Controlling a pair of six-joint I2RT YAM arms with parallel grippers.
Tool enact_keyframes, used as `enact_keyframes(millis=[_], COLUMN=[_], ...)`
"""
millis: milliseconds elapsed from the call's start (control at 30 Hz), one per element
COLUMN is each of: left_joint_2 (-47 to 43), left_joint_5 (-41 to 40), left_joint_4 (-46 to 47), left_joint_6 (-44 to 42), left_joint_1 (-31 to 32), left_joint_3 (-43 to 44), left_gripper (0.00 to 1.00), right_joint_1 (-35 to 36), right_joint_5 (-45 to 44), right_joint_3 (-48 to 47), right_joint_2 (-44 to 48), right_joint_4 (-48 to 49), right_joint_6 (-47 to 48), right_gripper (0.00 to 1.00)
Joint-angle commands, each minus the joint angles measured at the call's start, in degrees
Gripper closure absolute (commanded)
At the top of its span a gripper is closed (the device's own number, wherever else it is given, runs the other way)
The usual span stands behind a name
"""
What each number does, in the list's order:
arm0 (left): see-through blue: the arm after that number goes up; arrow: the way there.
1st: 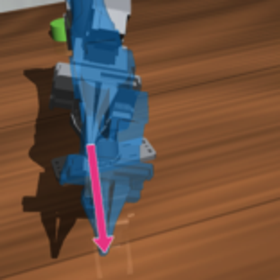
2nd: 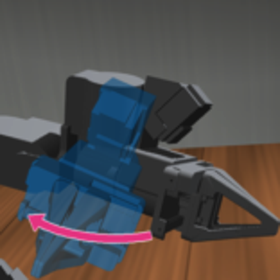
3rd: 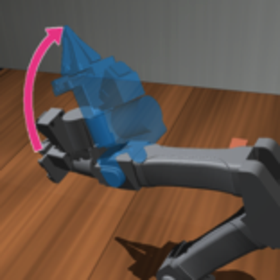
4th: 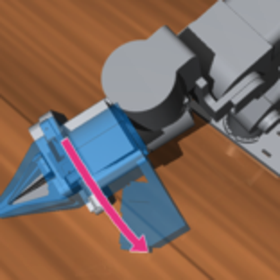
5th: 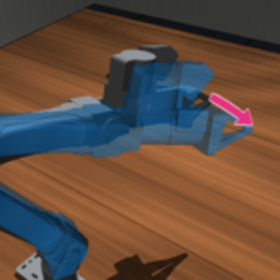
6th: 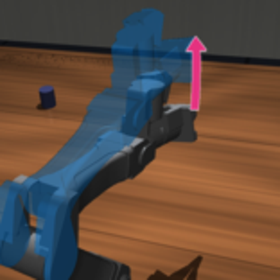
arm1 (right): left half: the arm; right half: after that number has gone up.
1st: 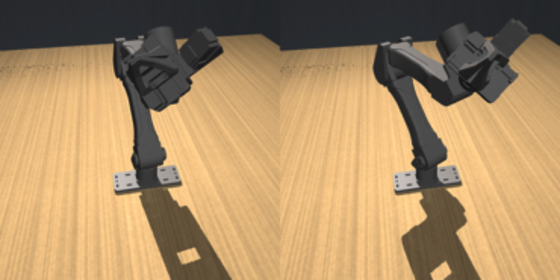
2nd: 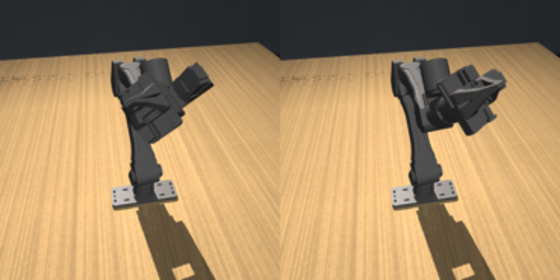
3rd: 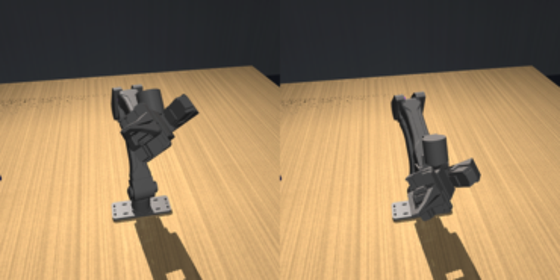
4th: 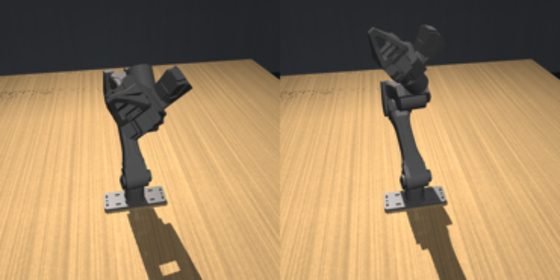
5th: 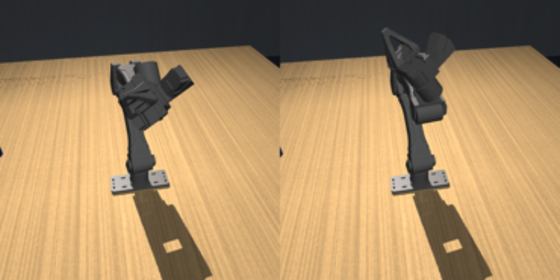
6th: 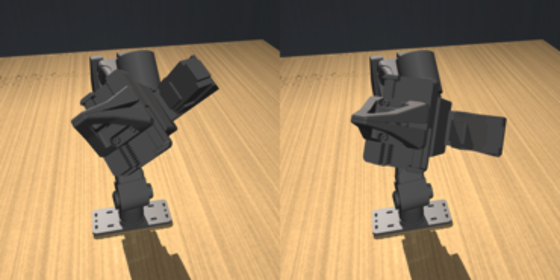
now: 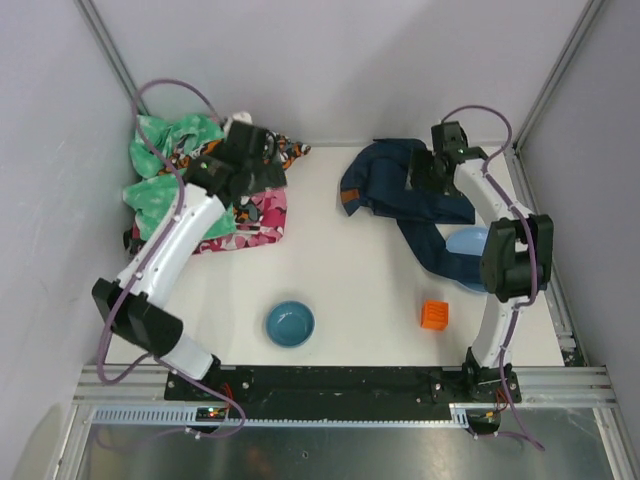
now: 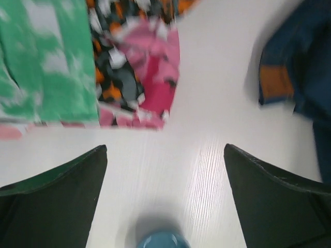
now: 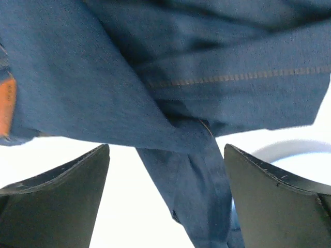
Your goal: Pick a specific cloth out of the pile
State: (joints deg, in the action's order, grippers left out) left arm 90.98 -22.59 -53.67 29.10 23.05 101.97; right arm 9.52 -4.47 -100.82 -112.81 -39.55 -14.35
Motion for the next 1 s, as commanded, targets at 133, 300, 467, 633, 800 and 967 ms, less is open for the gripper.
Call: enact_keyframes(millis=[133,300,467,633,800,967], left_joint_2=[-16.85,-30.08,-41.81,-54.92,-63.82,-65.36], left_joint_5=[-2.22,-1.28,4.64,9.30,11.93,10.95], left_joint_4=[2.54,3.13,3.06,3.01,1.90,-1.31], left_joint_6=[12.37,18.20,21.46,26.12,26.77,27.33], left_joint_1=[10.01,14.81,16.93,18.05,18.13,18.15], left_joint_3=[-27.16,-40.76,-53.34,-60.52,-63.21,-62.78], left_gripper=[0.00,0.00,0.00,0.00,0.00,0.00], right_joint_1=[-0.79,0.22,1.80,5.88,7.49,7.56], right_joint_5=[-7.47,-10.30,-13.33,-14.30,-11.60,-9.09], right_joint_3=[29.05,43.23,52.05,58.18,60.40,60.69], right_joint_2=[29.67,38.00,46.34,62.97,81.07,93.90], right_joint_4=[2.56,-0.11,-1.78,-2.54,-6.60,-7.88], right_joint_6=[-5.94,-10.91,-15.57,-18.62,-19.10,-18.02], right_gripper=[0.01,0.01,0.01,0.01,0.01,0.01])
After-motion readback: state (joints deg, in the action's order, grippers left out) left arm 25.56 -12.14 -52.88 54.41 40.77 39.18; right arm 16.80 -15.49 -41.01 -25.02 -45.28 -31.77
